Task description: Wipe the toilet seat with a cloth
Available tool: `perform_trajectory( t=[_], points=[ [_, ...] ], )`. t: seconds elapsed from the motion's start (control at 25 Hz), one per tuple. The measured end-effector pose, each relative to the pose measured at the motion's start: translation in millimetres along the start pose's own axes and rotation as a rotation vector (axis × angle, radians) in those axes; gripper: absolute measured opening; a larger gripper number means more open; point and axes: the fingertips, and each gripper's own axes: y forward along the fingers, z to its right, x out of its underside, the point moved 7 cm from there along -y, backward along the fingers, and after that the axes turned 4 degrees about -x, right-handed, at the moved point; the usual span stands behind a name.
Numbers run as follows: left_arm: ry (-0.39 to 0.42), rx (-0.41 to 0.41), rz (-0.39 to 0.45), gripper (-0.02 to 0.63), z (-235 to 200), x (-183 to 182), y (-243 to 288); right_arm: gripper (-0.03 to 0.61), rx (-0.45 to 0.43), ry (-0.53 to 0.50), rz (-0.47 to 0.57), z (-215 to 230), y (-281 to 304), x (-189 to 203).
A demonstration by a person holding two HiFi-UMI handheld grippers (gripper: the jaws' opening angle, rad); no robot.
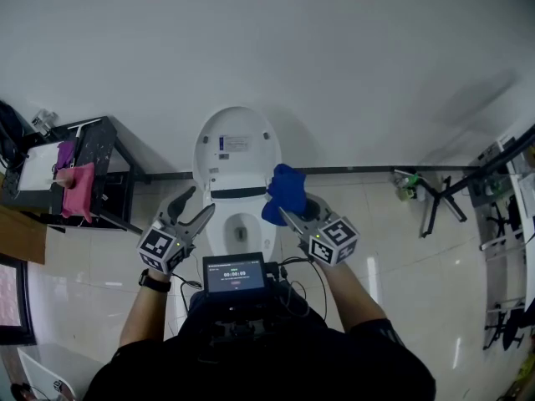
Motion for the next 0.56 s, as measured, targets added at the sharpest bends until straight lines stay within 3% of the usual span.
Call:
perform_trajectory(
  t=[0.56],
  points=[
    [0.037,0.029,-0.004,0.255,4.3,-1.1,7.7,0.164,0.013,0.001,0.024,8.5,-8.6,-9.6]
  ],
)
